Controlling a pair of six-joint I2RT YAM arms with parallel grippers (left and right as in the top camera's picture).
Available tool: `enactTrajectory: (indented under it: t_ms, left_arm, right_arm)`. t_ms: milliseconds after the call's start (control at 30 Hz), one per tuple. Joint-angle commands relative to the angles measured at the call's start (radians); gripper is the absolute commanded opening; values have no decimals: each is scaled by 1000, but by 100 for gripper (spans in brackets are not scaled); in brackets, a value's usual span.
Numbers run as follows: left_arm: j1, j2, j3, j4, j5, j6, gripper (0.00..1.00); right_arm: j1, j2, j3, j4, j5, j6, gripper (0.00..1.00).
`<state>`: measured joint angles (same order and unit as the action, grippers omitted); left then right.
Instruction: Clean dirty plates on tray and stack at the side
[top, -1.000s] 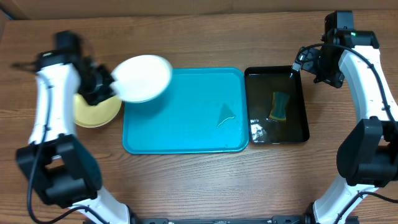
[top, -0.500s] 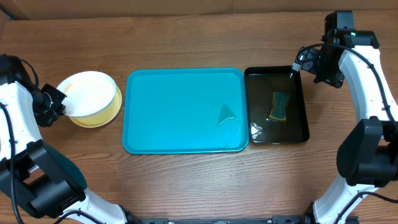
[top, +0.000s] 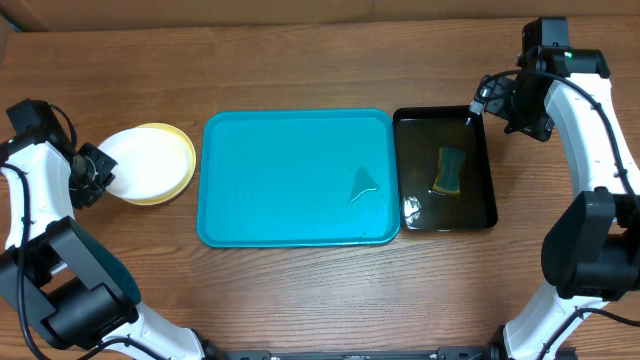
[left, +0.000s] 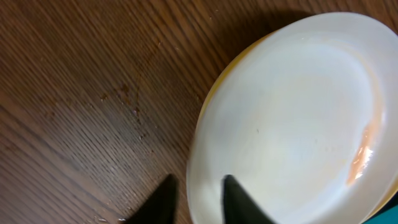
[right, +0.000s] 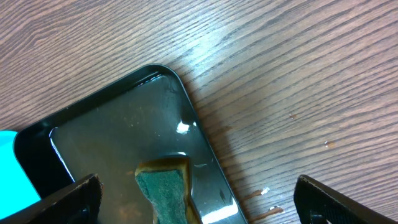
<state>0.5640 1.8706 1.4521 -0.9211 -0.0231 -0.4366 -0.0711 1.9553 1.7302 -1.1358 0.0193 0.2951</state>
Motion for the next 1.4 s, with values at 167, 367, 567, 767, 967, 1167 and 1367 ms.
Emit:
enactTrajectory:
  t_ms: [167, 367, 567, 767, 967, 1167, 1367]
  left_arm:
    - [-4, 15, -10, 2, 45, 37, 100]
    - [-4, 15, -10, 14, 254, 190, 100]
    - [-4, 15, -10, 13, 252, 187, 100]
    - [-4, 15, -10, 13, 252, 187, 100]
    - [-4, 15, -10, 13, 252, 186, 100]
    - [-4, 15, -10, 13, 252, 187, 100]
    - [-4, 15, -10, 13, 252, 187, 100]
  right_arm:
    - [3, -22, 17, 6, 13, 9, 100]
    - [3, -22, 17, 6, 13, 9, 100]
    - [3, -22, 17, 6, 13, 9, 100]
    - [3, -22, 17, 6, 13, 9, 100]
    - [5, -18, 6, 12, 13, 9, 100]
    - [29, -86, 4, 12, 13, 9, 100]
    - [104, -268, 4, 12, 13, 9, 100]
